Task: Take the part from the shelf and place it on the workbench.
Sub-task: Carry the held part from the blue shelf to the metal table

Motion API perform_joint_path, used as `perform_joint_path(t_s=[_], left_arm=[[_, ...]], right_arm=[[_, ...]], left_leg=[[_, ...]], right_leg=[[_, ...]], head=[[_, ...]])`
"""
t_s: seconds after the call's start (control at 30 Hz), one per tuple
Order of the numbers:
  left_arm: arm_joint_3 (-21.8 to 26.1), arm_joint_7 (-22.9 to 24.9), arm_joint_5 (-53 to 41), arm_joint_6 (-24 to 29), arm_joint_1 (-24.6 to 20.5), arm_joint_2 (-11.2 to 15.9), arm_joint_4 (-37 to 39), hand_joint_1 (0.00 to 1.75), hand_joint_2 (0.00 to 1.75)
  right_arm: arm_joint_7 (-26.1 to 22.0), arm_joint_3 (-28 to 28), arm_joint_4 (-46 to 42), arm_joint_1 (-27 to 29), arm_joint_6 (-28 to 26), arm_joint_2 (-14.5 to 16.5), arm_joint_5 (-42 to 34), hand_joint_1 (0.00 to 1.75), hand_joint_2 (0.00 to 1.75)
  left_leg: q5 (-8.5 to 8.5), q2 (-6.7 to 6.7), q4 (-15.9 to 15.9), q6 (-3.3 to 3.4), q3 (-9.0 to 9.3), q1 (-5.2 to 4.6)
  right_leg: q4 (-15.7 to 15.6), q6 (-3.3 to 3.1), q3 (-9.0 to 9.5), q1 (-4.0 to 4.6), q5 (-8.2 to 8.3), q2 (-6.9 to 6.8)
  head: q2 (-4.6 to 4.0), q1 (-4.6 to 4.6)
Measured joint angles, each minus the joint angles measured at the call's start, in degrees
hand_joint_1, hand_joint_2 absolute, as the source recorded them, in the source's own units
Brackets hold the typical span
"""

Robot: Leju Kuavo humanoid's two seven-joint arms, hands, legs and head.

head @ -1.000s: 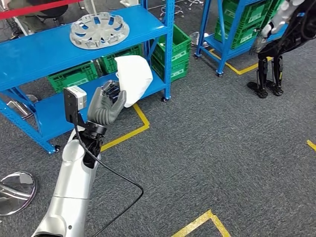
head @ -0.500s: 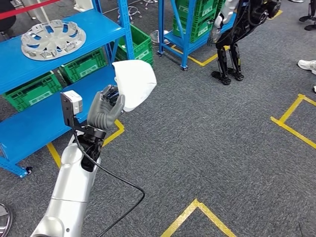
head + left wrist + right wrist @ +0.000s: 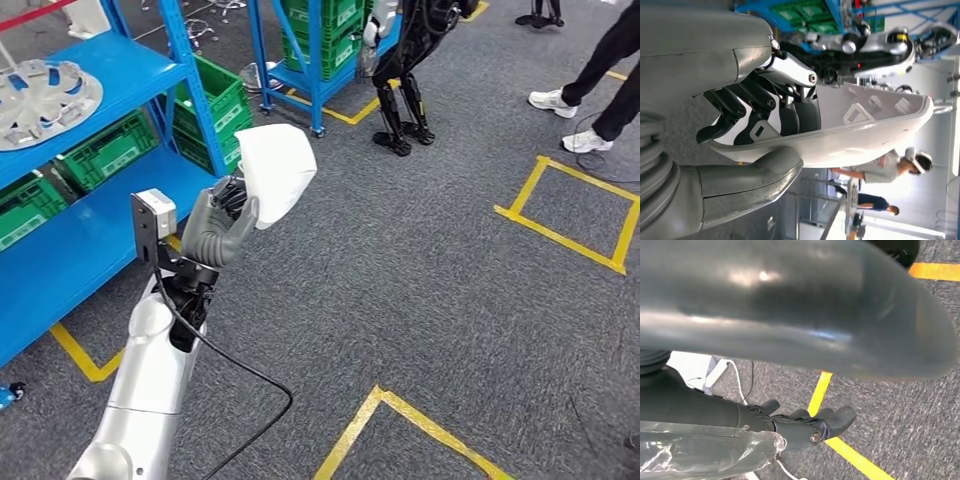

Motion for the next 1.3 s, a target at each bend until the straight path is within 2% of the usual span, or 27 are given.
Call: perform_joint_path(t_s=[0.07,0.13,0.2,0.27,0.3,0.33,0.37,0.43,0.5,0.53,0.57,0.6,0.67,0.7,0.73,0.77,0.8,0.83,0.87,0.93,1.0,1.03,1.1,1.17,1.23,1.27,1.3], left_arm=[[0.0,0.0,0.0,0.0,0.0,-0.1,-0.1,1.75,1.75],[0.0,0.0,-0.1,0.1,0.0,-0.2,-0.2,1.75,1.75],[0.1,0.0,-0.1,0.1,0.1,-0.1,-0.2,1.75,1.75],[0.3,0.0,-0.1,0.3,0.4,0.1,-0.3,1.75,1.75],[0.3,0.0,-0.1,0.3,0.5,0.1,-0.3,1.75,1.75],[0.4,0.0,-0.1,0.3,0.6,0.1,-0.3,1.75,1.75],[0.4,0.0,-0.1,0.3,0.7,0.1,-0.3,1.75,1.75],[0.4,0.0,-0.1,0.3,0.7,0.1,-0.3,1.75,1.75],[0.5,0.0,-0.2,0.3,0.7,0.2,-0.4,1.75,1.75],[0.5,0.0,-0.3,0.3,0.8,0.1,-0.4,1.75,1.75],[0.5,-0.1,-0.4,0.3,0.8,0.0,-0.4,1.75,1.75],[0.5,-0.1,-0.5,0.2,0.8,-0.1,-0.4,1.75,1.75],[0.6,-0.1,-0.5,0.2,0.8,-0.3,-0.5,1.75,1.75],[0.6,-0.2,-0.5,0.2,0.8,-0.3,-0.5,1.75,1.75],[0.7,-0.2,-0.6,0.2,0.9,-0.3,-0.6,1.75,1.75],[0.7,-0.2,-0.6,0.2,1.0,-0.3,-0.6,1.75,1.75],[0.7,-0.2,-0.7,0.3,1.1,-0.3,-0.6,1.75,1.75],[0.7,-0.2,-0.7,0.3,1.2,-0.3,-0.6,1.75,1.75],[0.7,-0.2,-0.7,0.3,1.2,-0.3,-0.6,1.75,1.75],[0.7,-0.2,-0.7,0.3,1.2,-0.3,-0.6,1.75,1.75],[0.8,-0.5,-0.2,0.4,1.1,-0.3,-0.7,1.75,1.75],[0.9,-0.6,0.2,0.5,1.1,-0.3,-0.7,1.75,1.75],[1.1,-0.7,0.7,0.6,1.0,-0.4,-0.7,1.75,1.75],[1.4,-0.7,0.9,0.6,0.9,-0.5,-0.8,1.75,1.75],[1.9,-0.7,1.0,0.5,0.9,-0.4,-0.9,1.75,1.75],[2.1,-0.7,1.1,0.5,1.0,-0.4,-0.9,1.75,1.75],[2.3,-0.7,0.9,0.6,1.1,-0.4,-0.9,1.75,1.75]], right_arm=[[0.0,0.0,0.0,0.1,0.0,0.0,0.0,0.0,0.0],[0.0,0.0,0.0,0.2,-0.1,0.0,0.1,0.0,0.0],[0.0,0.0,0.0,0.1,-0.2,-0.1,0.1,0.0,0.0],[-0.1,0.0,0.0,0.0,-0.1,-0.1,0.1,0.0,0.0],[-0.1,0.0,0.0,0.0,-0.1,-0.1,0.1,0.0,0.0],[-0.1,0.0,0.0,0.1,-0.1,-0.1,0.1,0.0,0.0],[-0.1,0.0,0.0,0.1,-0.1,-0.1,0.1,0.0,0.0],[-0.1,0.0,0.0,0.1,-0.1,-0.1,0.1,0.0,0.0],[-0.1,0.0,0.0,0.1,-0.2,-0.1,0.1,0.0,0.0],[-0.1,0.0,0.0,0.1,-0.2,-0.1,0.2,0.0,0.0],[0.0,0.0,0.0,0.4,-0.2,-0.1,0.3,0.0,0.0],[0.0,0.0,0.0,0.6,-0.2,-0.1,0.3,0.0,0.0],[0.1,0.0,0.0,0.8,-0.3,-0.1,0.5,0.0,0.0],[0.1,0.0,0.0,0.8,-0.3,-0.1,0.5,0.0,0.0],[0.1,0.0,0.0,0.6,-0.3,-0.1,0.6,0.0,0.0],[0.1,0.0,0.0,0.4,-0.3,-0.1,0.6,0.0,0.0],[0.1,0.0,0.0,0.4,-0.3,-0.1,0.6,0.0,0.0],[0.1,0.0,0.0,0.4,-0.3,-0.1,0.6,0.0,0.0],[0.1,0.0,0.0,0.4,-0.3,-0.1,0.6,0.0,0.0],[0.1,0.0,0.0,0.4,-0.3,-0.1,0.6,0.0,0.0],[0.1,0.0,0.0,0.1,-0.3,-0.1,0.6,0.0,0.0],[0.1,0.0,0.0,0.1,-0.3,-0.1,0.6,0.0,0.0],[0.1,0.0,0.0,0.2,-0.3,-0.1,0.6,0.0,0.0],[0.1,0.0,0.0,0.2,-0.3,-0.1,0.6,0.0,0.0],[0.1,0.0,0.0,0.0,-0.4,-0.1,0.6,0.0,0.0],[0.1,0.0,0.0,-0.1,-0.4,-0.2,0.6,0.0,0.0],[0.2,0.0,0.0,-0.1,-0.4,-0.1,0.6,0.0,0.0]], left_leg=[[-0.12,0.9,-0.1,-0.54,0.07,-0.01],[-1.5,-0.95,1.4,-1.13,-0.48,0.24],[-4.97,-4.1,7.5,-1.43,-3.15,0.4],[-7.96,-5.13,15.0,-1.47,-6.89,0.4],[-8.02,-5.23,16.7,-1.46,-7.89,0.41],[-6.94,-5.31,16.2,-1.42,-7.85,0.44],[-5.03,-5.59,13.7,-1.39,-6.74,0.51],[-1.23,-7.94,6.0,-1.44,-3.02,0.95],[-0.05,-10.01,1.4,-1.39,-0.84,1.28],[-0.13,-10.1,0.7,-1.16,-0.61,1.22],[-0.09,-9.46,0.8,-0.79,-0.71,1.19],[0.04,-8.85,0.7,-0.39,-0.71,1.17],[0.27,-7.45,0.5,0.38,-0.66,1.17],[0.26,-6.7,0.5,0.62,-0.65,1.01],[0.22,-5.87,0.5,0.8,-0.65,0.84],[0.18,-4.99,0.5,0.9,-0.65,0.69],[0.13,-4.13,0.5,0.95,-0.64,0.59],[0.07,-3.34,0.5,0.95,-0.61,0.53],[-0.02,-2.61,0.5,0.88,-0.54,0.5],[-0.32,-1.27,0.6,0.52,-0.29,0.33],[-0.6,-0.11,0.7,0.0,-0.09,0.01],[-0.66,0.47,0.6,-0.25,-0.03,-0.13],[-0.91,1.07,0.6,-0.81,0.13,0.0],[-2.62,-1.25,2.9,-1.4,-0.74,0.34],[-6.07,-4.27,9.5,-1.73,-3.92,0.54],[-7.58,-4.86,13.3,-1.82,-5.93,0.54],[-8.2,-5.09,16.0,-1.89,-7.47,0.54]], right_leg=[[0.0,-0.75,-0.25,0.03,0.22,1.48],[-0.2,-1.37,-0.35,-0.2,0.49,2.78],[-0.3,-1.91,-0.39,-0.42,0.68,4.1],[-0.3,-2.18,-0.49,-0.45,0.77,5.62],[-0.3,-2.19,-0.52,-0.48,0.82,6.46],[-0.3,-2.12,-0.53,-0.54,0.88,7.31],[-0.3,-1.99,-0.53,-0.64,0.97,8.17],[-0.1,-1.5,-0.71,-0.72,1.12,9.87],[0.0,-0.78,-1.26,-0.76,1.32,11.27],[0.0,-0.35,-1.54,-0.83,1.48,11.88],[-0.2,0.03,-1.81,-1.02,1.69,12.42],[-0.1,0.32,-2.07,-1.04,1.67,12.01],[2.9,0.65,-3.71,-0.81,-0.05,8.86],[6.3,0.74,-5.23,-0.67,-1.82,6.67],[10.3,0.84,-7.1,-0.64,-3.75,5.23],[14.0,0.91,-8.74,-0.66,-5.23,4.48],[16.1,0.92,-9.6,-0.66,-5.82,4.14],[16.0,0.88,-9.36,-0.65,-5.4,3.96],[13.7,0.77,-7.93,-0.62,-4.09,3.65],[6.0,0.45,-3.29,-0.23,-1.19,1.43],[1.2,-0.15,-0.62,0.24,-0.08,-0.23],[0.7,-0.46,-0.51,0.47,-0.2,-0.18],[0.6,-1.13,-0.79,0.39,0.05,1.4],[0.3,-1.8,-0.78,0.12,0.33,2.79],[0.2,-2.29,-0.82,-0.12,0.5,4.22],[0.2,-2.44,-0.86,-0.16,0.54,5.02],[0.2,-2.47,-0.91,-0.17,0.57,5.88]], head=[[0.0,-0.11],[0.0,-0.16],[0.0,-0.38],[0.0,-0.55],[0.0,-0.56],[0.0,-0.55],[0.0,-0.55],[0.0,-0.61],[0.0,-0.66],[0.0,-0.7],[0.0,-0.73],[0.0,-0.75],[0.0,-0.31],[0.0,-0.08],[0.0,0.12],[0.0,0.13],[0.0,0.13],[0.0,0.15],[0.0,0.14],[0.0,0.16],[0.0,0.08],[0.0,0.03],[0.0,-0.02],[0.0,-0.09],[0.0,-0.35],[0.0,-0.46],[0.0,-0.53]])
